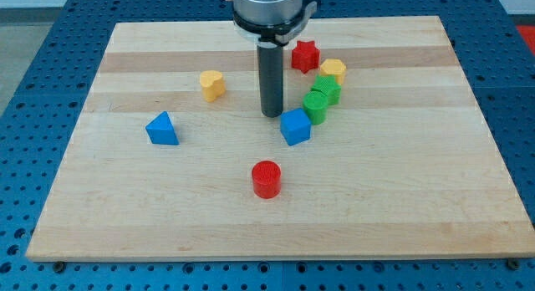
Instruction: Move the blue cube slightly towards the right
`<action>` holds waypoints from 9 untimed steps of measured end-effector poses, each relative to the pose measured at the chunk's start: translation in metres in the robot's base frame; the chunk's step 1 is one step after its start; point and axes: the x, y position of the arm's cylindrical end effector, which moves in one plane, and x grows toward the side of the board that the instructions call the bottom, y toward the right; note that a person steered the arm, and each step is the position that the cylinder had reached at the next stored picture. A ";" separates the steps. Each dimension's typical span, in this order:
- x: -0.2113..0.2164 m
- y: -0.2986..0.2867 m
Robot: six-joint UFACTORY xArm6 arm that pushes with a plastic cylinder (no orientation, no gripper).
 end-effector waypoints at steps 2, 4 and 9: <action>0.005 0.008; 0.020 0.008; 0.060 -0.012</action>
